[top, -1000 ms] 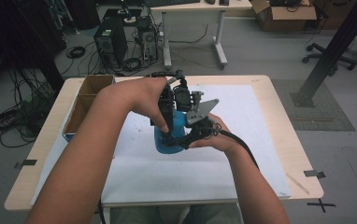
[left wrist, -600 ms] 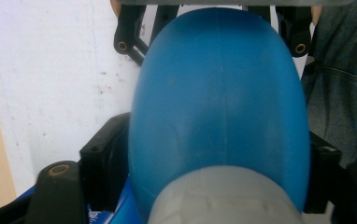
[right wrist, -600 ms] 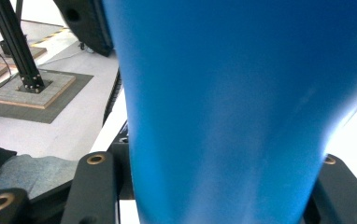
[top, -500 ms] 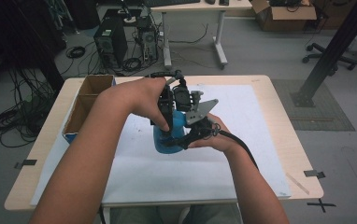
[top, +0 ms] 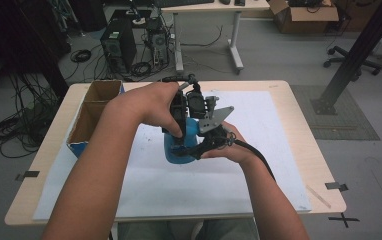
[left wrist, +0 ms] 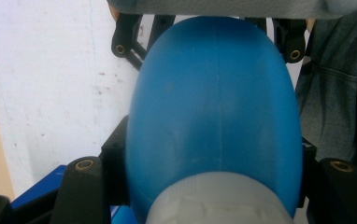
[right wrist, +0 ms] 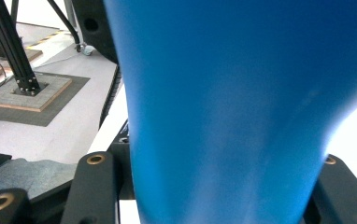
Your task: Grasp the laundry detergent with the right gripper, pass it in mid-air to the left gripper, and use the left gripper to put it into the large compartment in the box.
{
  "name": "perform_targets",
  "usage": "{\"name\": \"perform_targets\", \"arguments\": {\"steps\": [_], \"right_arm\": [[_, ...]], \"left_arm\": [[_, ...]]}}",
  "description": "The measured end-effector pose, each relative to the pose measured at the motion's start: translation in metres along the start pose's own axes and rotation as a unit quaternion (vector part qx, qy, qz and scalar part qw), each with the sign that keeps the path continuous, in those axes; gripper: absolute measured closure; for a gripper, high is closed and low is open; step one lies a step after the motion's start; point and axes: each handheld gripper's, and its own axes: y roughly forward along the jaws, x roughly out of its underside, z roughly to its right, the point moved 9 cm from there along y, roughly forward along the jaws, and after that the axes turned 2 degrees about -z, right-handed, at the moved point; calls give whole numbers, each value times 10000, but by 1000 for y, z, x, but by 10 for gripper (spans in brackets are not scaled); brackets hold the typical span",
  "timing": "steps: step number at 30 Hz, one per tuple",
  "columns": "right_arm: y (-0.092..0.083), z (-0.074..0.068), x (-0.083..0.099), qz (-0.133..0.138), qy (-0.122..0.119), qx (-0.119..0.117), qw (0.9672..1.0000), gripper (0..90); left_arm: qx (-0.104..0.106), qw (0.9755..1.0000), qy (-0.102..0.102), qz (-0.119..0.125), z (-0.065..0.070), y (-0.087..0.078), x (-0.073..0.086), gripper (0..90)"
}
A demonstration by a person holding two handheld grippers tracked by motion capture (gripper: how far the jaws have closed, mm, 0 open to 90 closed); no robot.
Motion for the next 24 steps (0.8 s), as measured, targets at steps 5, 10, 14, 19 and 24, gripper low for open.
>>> {"name": "perform_targets", "arguments": {"steps": [5,10,14,19,24], "right_arm": [[1,-1,-1,63,-24,-14,10000,444],[0,-1,-4,204,-22,-6,9998,433],[2,-1,-3,188,93,-6,9998,382],[2,-1,-4,297,155,39,9994,316],[0,0,-4,353,191,97,9991,305]], "left_arm": [[22,10000,23,-19,1,-2,1,390],[13,10000,23,-11,1,-6,3,390],[43,10000,34,21,1,-9,2,390],[58,10000,25,1,1,-9,2,390],[74,10000,-6,-9,0,-9,2,390]]}}
